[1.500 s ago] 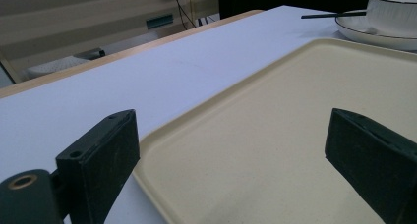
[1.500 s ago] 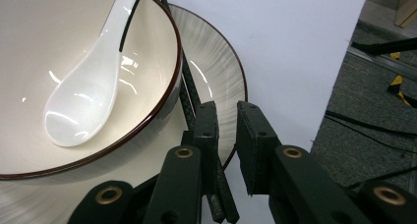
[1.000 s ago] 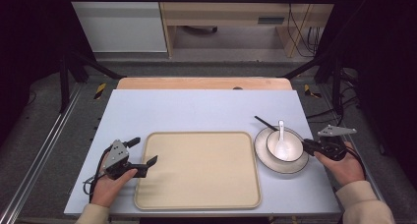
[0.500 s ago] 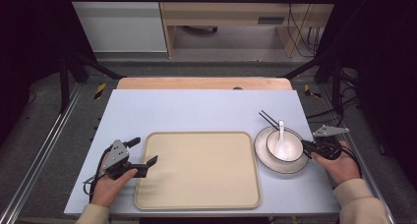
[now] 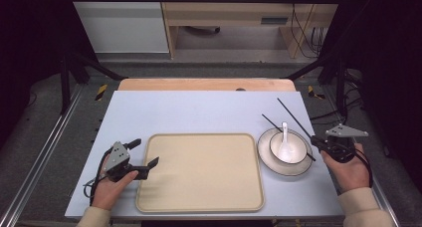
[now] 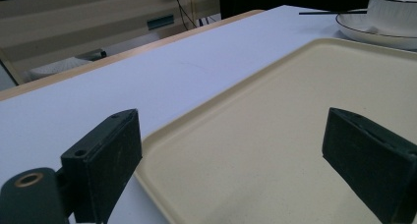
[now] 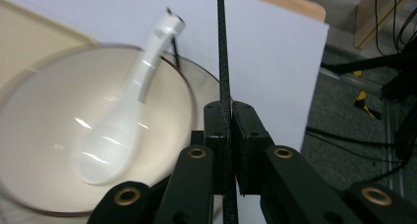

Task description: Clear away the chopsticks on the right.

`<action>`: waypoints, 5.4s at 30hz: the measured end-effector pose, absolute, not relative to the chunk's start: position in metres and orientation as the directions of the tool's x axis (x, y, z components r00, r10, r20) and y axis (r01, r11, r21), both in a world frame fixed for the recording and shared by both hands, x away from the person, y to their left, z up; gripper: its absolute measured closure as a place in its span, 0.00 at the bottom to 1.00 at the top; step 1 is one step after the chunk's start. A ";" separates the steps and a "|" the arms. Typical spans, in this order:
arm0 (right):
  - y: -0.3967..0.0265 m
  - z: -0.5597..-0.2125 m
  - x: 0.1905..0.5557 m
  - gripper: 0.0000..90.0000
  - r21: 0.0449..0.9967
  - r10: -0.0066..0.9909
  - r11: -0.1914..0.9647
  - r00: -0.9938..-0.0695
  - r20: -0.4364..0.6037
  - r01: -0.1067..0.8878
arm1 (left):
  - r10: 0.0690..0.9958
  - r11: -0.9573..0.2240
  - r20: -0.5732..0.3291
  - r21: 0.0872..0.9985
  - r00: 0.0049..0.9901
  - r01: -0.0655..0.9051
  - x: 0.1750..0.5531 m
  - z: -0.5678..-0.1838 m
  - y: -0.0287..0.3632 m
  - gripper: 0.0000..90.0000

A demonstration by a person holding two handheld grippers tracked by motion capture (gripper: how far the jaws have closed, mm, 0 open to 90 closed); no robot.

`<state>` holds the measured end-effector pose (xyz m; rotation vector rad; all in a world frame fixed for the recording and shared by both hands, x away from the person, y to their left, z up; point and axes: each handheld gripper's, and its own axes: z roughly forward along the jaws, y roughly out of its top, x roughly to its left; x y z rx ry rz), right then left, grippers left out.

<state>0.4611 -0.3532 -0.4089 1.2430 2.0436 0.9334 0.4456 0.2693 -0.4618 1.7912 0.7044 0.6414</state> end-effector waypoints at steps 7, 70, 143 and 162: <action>-0.278 -0.381 0.426 0.95 0.824 0.853 0.356 -0.513 -0.094 0.440 | 0.728 -0.268 0.096 0.951 0.678 0.154 0.445 -0.460 0.270 0.08; -0.333 -0.358 0.440 0.38 0.848 0.902 0.292 -0.423 -0.090 0.442 | 0.731 -0.274 0.104 0.950 0.674 0.150 0.444 -0.460 0.272 0.08; -0.186 -0.429 0.398 0.95 0.752 0.746 0.453 -0.665 -0.027 0.478 | 0.735 -0.275 0.113 0.951 0.669 0.141 0.442 -0.457 0.271 0.09; -0.154 -0.467 0.389 0.86 0.700 0.705 0.487 -0.708 0.037 0.522 | 0.734 -0.274 0.112 0.951 0.670 0.141 0.442 -0.455 0.271 0.10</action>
